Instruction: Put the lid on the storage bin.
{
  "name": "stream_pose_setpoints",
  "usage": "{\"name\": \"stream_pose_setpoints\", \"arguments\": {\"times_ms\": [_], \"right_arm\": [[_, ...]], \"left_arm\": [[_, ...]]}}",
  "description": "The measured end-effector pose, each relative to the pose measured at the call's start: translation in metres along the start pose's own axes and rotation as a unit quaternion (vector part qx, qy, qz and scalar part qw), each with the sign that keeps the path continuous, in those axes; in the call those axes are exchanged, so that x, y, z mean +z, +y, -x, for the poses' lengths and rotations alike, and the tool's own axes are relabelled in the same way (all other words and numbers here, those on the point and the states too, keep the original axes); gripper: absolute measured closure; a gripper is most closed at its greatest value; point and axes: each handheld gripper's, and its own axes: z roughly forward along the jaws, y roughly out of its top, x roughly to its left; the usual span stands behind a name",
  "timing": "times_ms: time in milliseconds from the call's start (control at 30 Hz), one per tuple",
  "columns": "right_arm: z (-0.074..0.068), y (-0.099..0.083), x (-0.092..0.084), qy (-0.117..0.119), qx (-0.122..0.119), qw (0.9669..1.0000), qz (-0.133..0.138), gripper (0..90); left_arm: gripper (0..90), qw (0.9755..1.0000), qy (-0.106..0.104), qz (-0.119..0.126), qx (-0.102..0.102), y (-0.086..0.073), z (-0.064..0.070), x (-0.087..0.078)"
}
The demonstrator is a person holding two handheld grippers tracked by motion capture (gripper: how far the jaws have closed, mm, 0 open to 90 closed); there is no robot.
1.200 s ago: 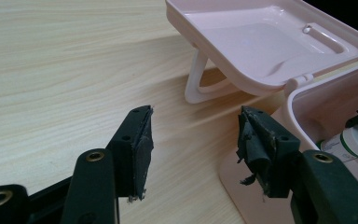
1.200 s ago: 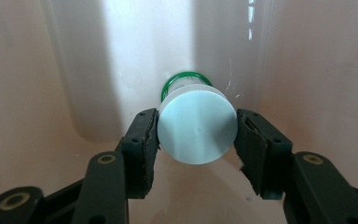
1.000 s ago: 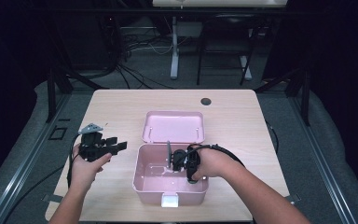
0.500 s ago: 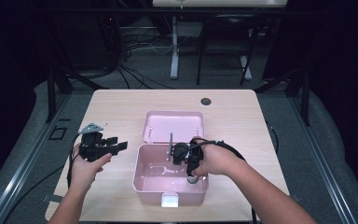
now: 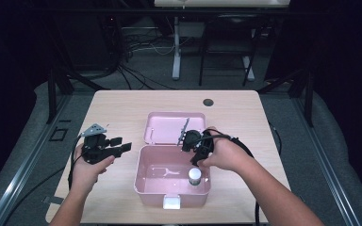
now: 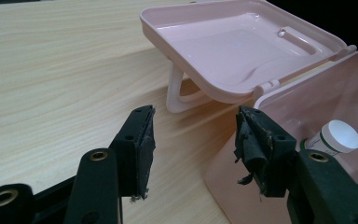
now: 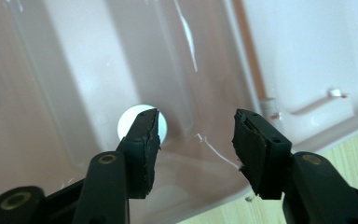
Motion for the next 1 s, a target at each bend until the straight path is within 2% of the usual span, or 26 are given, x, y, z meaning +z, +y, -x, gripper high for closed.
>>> {"name": "stream_pose_setpoints", "arguments": {"times_ms": [33, 167, 433, 467, 533, 567, 600, 633, 767, 867, 1000], "right_arm": [[0.004, -0.002, -0.001, -0.004, 0.012, 0.9999, 0.006, 52.6], [0.009, -0.004, -0.002, -0.008, 0.026, 0.9994, 0.019, 53.9], [0.021, -0.008, -0.007, -0.023, 0.063, 0.9970, 0.038, 55.0], [0.024, -0.009, -0.008, -0.029, 0.073, 0.9959, 0.044, 55.0], [0.025, -0.009, -0.009, -0.032, 0.077, 0.9954, 0.047, 55.0], [0.026, -0.010, -0.009, -0.034, 0.086, 0.9943, 0.054, 55.0], [0.029, -0.011, -0.009, -0.035, 0.101, 0.9919, 0.069, 55.0], [0.029, -0.011, -0.009, -0.035, 0.101, 0.9919, 0.069, 55.0], [0.033, -0.013, -0.007, -0.037, 0.123, 0.9885, 0.079, 55.0], [0.036, -0.014, -0.005, -0.039, 0.130, 0.9877, 0.078, 55.5], [0.041, -0.015, -0.005, -0.052, 0.139, 0.9850, 0.088, 57.4]], "left_arm": [[47.2, 1.0000, -0.002, 0.003, 0.001, 0.000, 0.001, 0.000], [47.2, 0.9998, -0.015, 0.002, 0.012, 0.001, 0.004, 0.000], [47.1, 0.9995, -0.024, -0.005, 0.022, 0.002, 0.009, 0.002], [47.1, 0.9994, -0.023, -0.005, 0.026, 0.002, 0.010, 0.002], [47.1, 0.9994, -0.022, -0.003, 0.027, 0.002, 0.011, 0.002], [47.2, 0.9993, -0.024, -0.004, 0.028, 0.002, 0.011, 0.001], [48.5, 0.9993, -0.025, -0.003, 0.028, 0.002, 0.012, 0.001], [48.5, 0.9992, -0.027, -0.004, 0.029, 0.003, 0.013, 0.001], [50.7, 0.9991, -0.031, -0.005, 0.028, 0.003, 0.016, 0.001], [52.2, 0.9987, -0.034, -0.010, 0.037, 0.003, 0.018, 0.001], [54.9, 0.9985, -0.035, -0.015, 0.040, 0.002, 0.021, 0.003]]}}
